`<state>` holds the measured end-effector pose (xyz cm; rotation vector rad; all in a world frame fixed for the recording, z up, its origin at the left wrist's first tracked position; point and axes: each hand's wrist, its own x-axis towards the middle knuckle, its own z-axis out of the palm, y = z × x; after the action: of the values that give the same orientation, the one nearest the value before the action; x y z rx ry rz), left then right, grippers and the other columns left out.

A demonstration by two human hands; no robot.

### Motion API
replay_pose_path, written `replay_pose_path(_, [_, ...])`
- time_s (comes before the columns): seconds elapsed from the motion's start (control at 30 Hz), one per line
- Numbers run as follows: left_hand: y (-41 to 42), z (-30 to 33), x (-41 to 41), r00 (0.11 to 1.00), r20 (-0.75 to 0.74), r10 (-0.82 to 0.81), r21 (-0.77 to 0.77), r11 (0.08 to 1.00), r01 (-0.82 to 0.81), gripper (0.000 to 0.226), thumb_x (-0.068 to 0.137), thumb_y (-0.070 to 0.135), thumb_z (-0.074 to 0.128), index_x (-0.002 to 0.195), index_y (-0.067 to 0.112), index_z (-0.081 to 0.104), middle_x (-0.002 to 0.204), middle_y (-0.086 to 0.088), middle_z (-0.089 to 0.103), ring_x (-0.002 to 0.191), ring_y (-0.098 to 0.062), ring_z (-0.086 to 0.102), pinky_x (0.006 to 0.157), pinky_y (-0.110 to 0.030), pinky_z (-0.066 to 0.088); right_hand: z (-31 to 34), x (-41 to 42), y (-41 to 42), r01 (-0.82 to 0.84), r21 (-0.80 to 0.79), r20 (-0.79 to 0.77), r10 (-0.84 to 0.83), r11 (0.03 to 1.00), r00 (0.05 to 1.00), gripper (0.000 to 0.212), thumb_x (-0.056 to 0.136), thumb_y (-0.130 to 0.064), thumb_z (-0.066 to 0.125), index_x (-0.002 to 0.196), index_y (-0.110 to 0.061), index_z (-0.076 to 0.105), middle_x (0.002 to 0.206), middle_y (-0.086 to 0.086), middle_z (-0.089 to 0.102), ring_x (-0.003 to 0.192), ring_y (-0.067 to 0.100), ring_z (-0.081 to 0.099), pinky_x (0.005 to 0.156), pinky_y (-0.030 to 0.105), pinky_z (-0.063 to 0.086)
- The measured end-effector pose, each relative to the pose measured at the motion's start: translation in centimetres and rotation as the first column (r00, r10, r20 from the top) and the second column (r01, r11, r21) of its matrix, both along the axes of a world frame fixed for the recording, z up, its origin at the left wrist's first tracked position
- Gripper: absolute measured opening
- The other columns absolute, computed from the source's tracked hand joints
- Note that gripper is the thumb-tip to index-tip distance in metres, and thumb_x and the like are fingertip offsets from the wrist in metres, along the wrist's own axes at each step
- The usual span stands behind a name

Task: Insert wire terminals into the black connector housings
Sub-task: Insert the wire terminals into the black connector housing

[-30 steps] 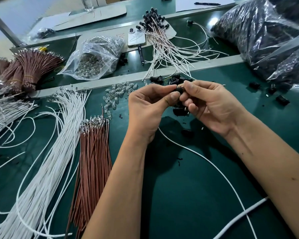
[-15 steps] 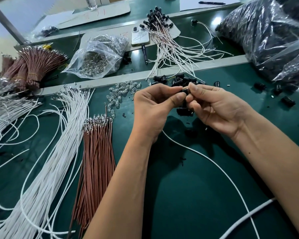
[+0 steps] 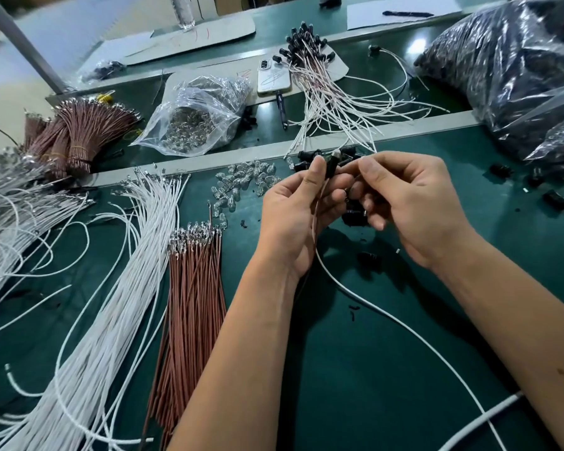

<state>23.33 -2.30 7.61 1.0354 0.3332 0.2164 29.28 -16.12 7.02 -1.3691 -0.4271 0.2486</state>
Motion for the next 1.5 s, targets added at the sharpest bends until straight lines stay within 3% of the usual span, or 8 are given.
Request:
replay_pose_path(0.43, [-0.6,-0.2,0.0,1.0,-0.007,-0.025,0.054,0.998,0.025,0.019,0.096,0.022,0.065,0.083,0.008,0.067,0.073,-0.005,0.071,0.055,-0.007,0.057,0.057,-0.021,0.052,-0.7,0.1,0.0,0.162,-0.059,0.418,-0.123,0.985,0.9,0.02,0.097,-0.014,0.073,0.116,-0.013,0.079,0.083,-0.002,0.069,0.054,0.018,0.063,0.041,0.026,0.05])
replay_pose_path(0.63, [-1.0,-0.1,-0.2,0.999,0.042,-0.004,0.009,1.0,0.004,0.028,0.096,0.012,0.063,0.069,0.009,0.068,0.067,-0.009,0.067,0.051,-0.01,0.056,0.06,-0.032,0.059,-0.6,-0.1,0.2,0.203,-0.056,0.484,-0.151,0.978,0.862,0.017,0.098,-0.009,0.072,0.113,-0.004,0.079,0.085,0.0,0.073,0.064,0.015,0.073,0.055,0.028,0.061])
replay_pose_path(0.83, [-1.2,0.4,-0.1,0.999,0.032,0.016,-0.003,1.0,-0.016,0.02,0.097,0.01,0.062,0.079,0.002,0.065,0.067,-0.008,0.067,0.052,-0.009,0.057,0.06,-0.031,0.06,-0.1,0.2,0.0,0.239,-0.092,0.55,-0.151,0.967,0.821,0.015,0.098,-0.008,0.072,0.111,-0.004,0.079,0.088,0.003,0.075,0.07,0.011,0.074,0.059,0.024,0.062])
replay_pose_path(1.07, [-2.6,4.3,1.7,0.974,0.064,0.218,-0.284,0.939,-0.192,0.008,0.092,0.009,0.069,0.086,0.008,0.063,0.077,-0.01,0.075,0.069,-0.016,0.072,0.055,-0.024,0.056,2.3,0.2,-0.5,0.161,-0.248,0.398,-0.051,0.955,0.916,0.018,0.099,-0.032,0.069,0.106,-0.017,0.076,0.086,0.001,0.076,0.073,0.02,0.074,0.063,0.043,0.064])
replay_pose_path(1.17, [-2.7,6.7,3.4,0.953,0.095,0.288,-0.309,0.919,-0.246,0.017,0.091,0.007,0.071,0.107,0.005,0.063,0.082,-0.009,0.075,0.081,-0.018,0.072,0.077,-0.026,0.06,3.7,0.2,-0.2,-0.045,-0.356,0.26,0.145,0.934,0.955,0.033,0.102,-0.034,0.065,0.096,-0.003,0.07,0.079,0.023,0.07,0.064,0.032,0.068,0.062,0.056,0.06])
replay_pose_path(1.3, [-2.0,8.8,5.7,0.961,0.078,0.265,-0.276,0.932,-0.234,0.035,0.092,0.011,0.071,0.123,-0.003,0.064,0.101,-0.015,0.076,0.092,-0.025,0.068,0.098,-0.039,0.053,6.3,1.7,0.5,-0.115,-0.302,0.144,0.165,0.946,0.976,0.015,0.105,-0.008,0.058,0.098,0.003,0.067,0.068,0.013,0.066,0.053,0.021,0.062,0.048,0.037,0.056])
replay_pose_path(1.43, [-1.5,8.8,7.8,0.983,-0.035,0.18,-0.065,0.981,-0.182,0.045,0.096,0.03,0.067,0.123,-0.006,0.06,0.092,-0.013,0.073,0.072,-0.023,0.066,0.061,-0.03,0.057,8.9,5.6,2.0,-0.102,-0.315,0.052,0.124,0.944,0.991,0.022,0.109,-0.009,0.048,0.092,-0.006,0.063,0.06,0.0,0.067,0.044,0.011,0.057,0.042,0.024,0.05])
replay_pose_path(1.5, [-2.0,8.1,8.5,0.99,-0.106,0.096,0.001,0.995,-0.096,0.04,0.101,0.041,0.059,0.11,0.002,0.062,0.078,-0.009,0.067,0.06,-0.021,0.061,0.056,-0.029,0.052,10.1,8.7,3.2,-0.05,-0.295,0.019,0.058,0.954,0.998,0.025,0.108,-0.008,0.047,0.087,-0.007,0.061,0.055,0.0,0.064,0.041,0.01,0.053,0.039,0.022,0.046])
